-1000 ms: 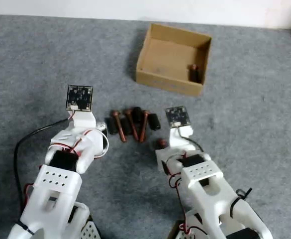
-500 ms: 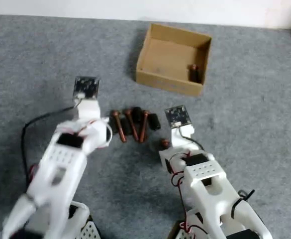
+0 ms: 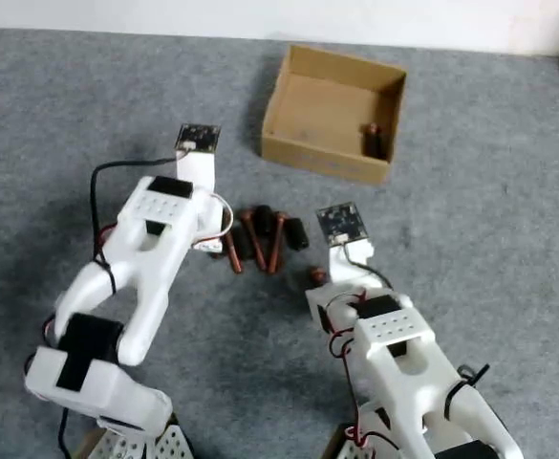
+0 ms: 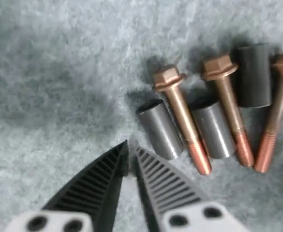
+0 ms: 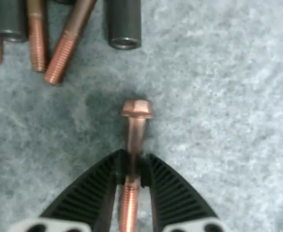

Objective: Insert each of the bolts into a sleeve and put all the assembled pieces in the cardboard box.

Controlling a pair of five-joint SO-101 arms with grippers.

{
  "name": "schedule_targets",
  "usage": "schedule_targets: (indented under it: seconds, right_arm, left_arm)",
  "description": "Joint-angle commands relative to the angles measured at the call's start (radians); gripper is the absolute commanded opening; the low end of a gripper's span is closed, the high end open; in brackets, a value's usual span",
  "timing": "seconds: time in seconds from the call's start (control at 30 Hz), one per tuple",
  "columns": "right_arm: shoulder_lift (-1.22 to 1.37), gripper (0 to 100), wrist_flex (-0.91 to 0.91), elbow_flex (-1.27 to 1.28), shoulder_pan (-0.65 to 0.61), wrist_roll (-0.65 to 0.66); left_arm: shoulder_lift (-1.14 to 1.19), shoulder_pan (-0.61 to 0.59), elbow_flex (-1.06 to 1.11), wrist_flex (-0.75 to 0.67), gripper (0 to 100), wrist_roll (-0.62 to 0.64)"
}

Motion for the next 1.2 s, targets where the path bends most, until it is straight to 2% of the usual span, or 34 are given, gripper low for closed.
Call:
schedule_targets:
  seconds: [0.0, 0.1, 0.43, 0.57, 0.7, 0.93, 1.1, 1.17]
  right_arm:
    - [-0.024, 0.5, 0.01, -0.01, 0.013, 0.012]
    - [-0.024, 0.5, 0.01, -0.01, 0.013, 0.009]
    - [-0.024, 0.9, 0.012, -0.005, -0.01, 0.014]
    - [-0.018, 0.9, 0.012, -0.004, -0.163, 0.015]
    - [-0.021, 0.9, 0.012, -0.004, -0.308, 0.015]
    - [-0.015, 1.4, 0.013, -0.013, -0.389, 0.015]
    - [-0.013, 16.8, 0.013, -0.016, -0.384, 0.015]
    - [-0.013, 19.2, 0.013, -0.036, -0.381, 0.014]
  left_arm:
    - [-0.002, 0.018, -0.045, 0.017, 20, 0.098]
    - [-0.004, 0.018, -0.045, 0.018, 26, 0.103]
    - [-0.004, 0.038, -0.044, 0.023, 21, 0.103]
    - [-0.005, 0.082, -0.048, 0.061, 19, 0.101]
    - [-0.005, 0.067, -0.085, 0.106, 19, 0.101]
    - [-0.005, -0.028, -0.166, 0.192, 19, 0.101]
    - [-0.005, -0.022, -0.165, 0.196, 19, 0.101]
    - [-0.005, -0.027, -0.166, 0.196, 19, 0.101]
